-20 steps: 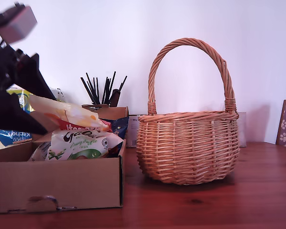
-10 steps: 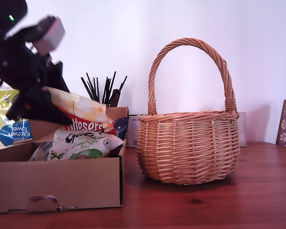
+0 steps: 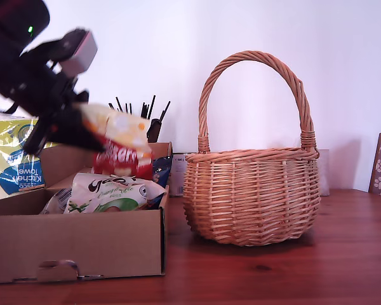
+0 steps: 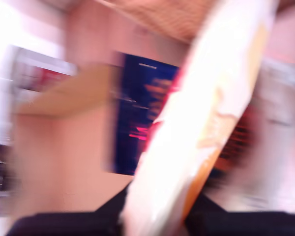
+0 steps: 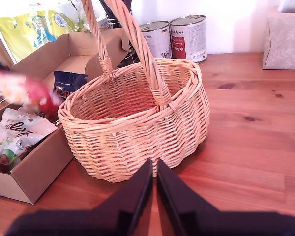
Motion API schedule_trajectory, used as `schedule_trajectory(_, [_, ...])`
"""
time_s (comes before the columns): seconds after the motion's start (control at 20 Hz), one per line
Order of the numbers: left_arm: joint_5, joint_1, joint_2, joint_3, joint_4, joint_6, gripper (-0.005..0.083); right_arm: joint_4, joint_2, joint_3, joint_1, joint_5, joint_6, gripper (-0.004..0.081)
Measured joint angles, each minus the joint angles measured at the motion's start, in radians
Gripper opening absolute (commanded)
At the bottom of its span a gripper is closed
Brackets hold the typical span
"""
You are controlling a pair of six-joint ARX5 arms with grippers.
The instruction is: Move the bags of Easter eggs from the cardboard box on the left into the woven basket on the right side.
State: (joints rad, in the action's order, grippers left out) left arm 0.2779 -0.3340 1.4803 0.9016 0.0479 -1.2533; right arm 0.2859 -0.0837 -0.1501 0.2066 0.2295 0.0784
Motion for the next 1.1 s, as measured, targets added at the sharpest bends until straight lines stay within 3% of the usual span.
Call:
schedule_trajectory(0.2, [0.011, -0.023, -0.037, 0.078, 0.038, 0.051, -0.0002, 0.0, 0.0, 0.0, 0.0, -0.001, 0.0, -0.0012])
schedule_trajectory(0.4, [0.171, -0.084, -0.097, 0.131, 0.042, 0.231, -0.0002, 0.0, 0.0, 0.0, 0.0, -0.002, 0.0, -0.0012])
schedule_trajectory(0.55, [0.234, -0.17, -0.099, 0.152, 0.024, 0.338, -0.002, 0.0, 0.0, 0.0, 0.0, -0.002, 0.0, -0.0012])
schedule_trajectory(0.75, [0.244, -0.277, -0.034, 0.152, -0.062, 0.388, -0.002, 0.0, 0.0, 0.0, 0.0, -0.003, 0.0, -0.0012])
schedule_trajectory(1.1, [0.155, -0.314, 0.253, 0.152, -0.378, 0.391, -0.002, 0.001, 0.0, 0.0, 0.0, -0.003, 0.0, -0.0012])
